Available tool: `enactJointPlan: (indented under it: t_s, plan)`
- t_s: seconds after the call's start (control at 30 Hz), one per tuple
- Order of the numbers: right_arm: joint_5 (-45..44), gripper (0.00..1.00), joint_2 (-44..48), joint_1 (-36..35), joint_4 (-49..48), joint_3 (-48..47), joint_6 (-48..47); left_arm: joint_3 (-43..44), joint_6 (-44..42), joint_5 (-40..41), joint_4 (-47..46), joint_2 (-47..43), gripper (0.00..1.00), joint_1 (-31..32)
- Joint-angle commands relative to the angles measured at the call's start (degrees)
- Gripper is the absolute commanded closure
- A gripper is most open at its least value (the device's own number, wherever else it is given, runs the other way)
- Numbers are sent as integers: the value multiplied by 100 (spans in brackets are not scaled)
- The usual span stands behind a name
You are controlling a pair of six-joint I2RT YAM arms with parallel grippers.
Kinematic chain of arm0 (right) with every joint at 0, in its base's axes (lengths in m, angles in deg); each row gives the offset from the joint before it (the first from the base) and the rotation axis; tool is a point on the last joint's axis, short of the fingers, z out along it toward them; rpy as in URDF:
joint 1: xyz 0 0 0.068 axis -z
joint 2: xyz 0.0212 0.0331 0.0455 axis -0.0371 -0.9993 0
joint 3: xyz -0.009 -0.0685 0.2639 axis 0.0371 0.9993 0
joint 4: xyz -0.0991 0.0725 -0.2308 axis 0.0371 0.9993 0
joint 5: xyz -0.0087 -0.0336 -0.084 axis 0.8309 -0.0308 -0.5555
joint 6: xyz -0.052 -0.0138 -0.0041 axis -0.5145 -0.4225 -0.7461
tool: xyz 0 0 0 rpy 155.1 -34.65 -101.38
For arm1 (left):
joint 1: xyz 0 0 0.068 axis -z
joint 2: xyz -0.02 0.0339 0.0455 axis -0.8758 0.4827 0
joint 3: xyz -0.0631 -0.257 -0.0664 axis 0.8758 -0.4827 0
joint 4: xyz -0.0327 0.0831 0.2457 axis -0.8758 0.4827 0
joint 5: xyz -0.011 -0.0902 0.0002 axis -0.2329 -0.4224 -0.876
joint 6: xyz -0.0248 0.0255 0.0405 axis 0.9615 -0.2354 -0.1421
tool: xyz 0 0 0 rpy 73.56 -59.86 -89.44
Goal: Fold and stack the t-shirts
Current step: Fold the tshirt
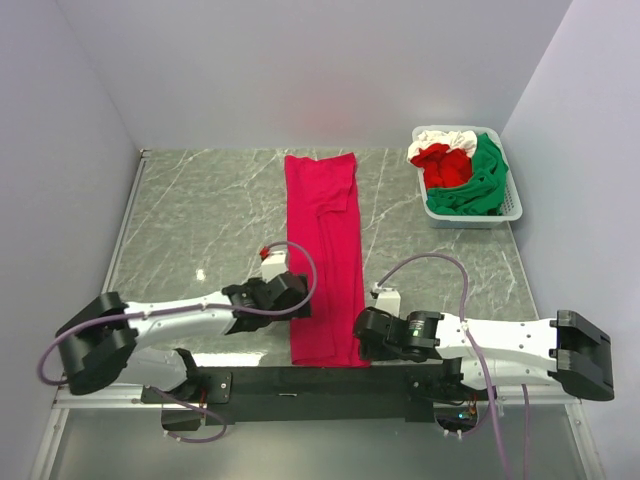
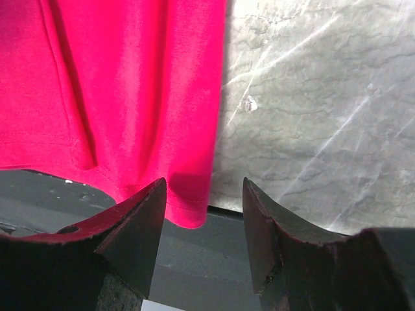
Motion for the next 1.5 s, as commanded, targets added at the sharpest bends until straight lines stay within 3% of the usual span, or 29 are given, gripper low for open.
enactJointPlan:
  t_s: [0.0, 0.17, 0.47, 0.67, 1.0, 1.47]
  plan:
    - [-12, 43, 125, 20, -241, 41, 200, -249, 918, 231, 474, -463, 1, 290]
    - [67, 43, 81, 20, -381, 137, 235, -390, 1858, 310, 1072, -789, 5, 913]
    - [120, 45, -94, 12, -487, 208, 358, -583, 2722, 196, 1503, -728, 17, 1679]
    - [200, 53, -279, 3, -426, 208, 419, -601, 3117, 161, 1661, -780, 23, 1987]
    - [226, 81, -411, -252, -303, 155, 648, -540, 3627, 73, 1802, -543, 29, 2471]
    - [235, 84, -595, -357, -329, 120, 718, -644, 4488, 398, 2330, -895, 33, 2831]
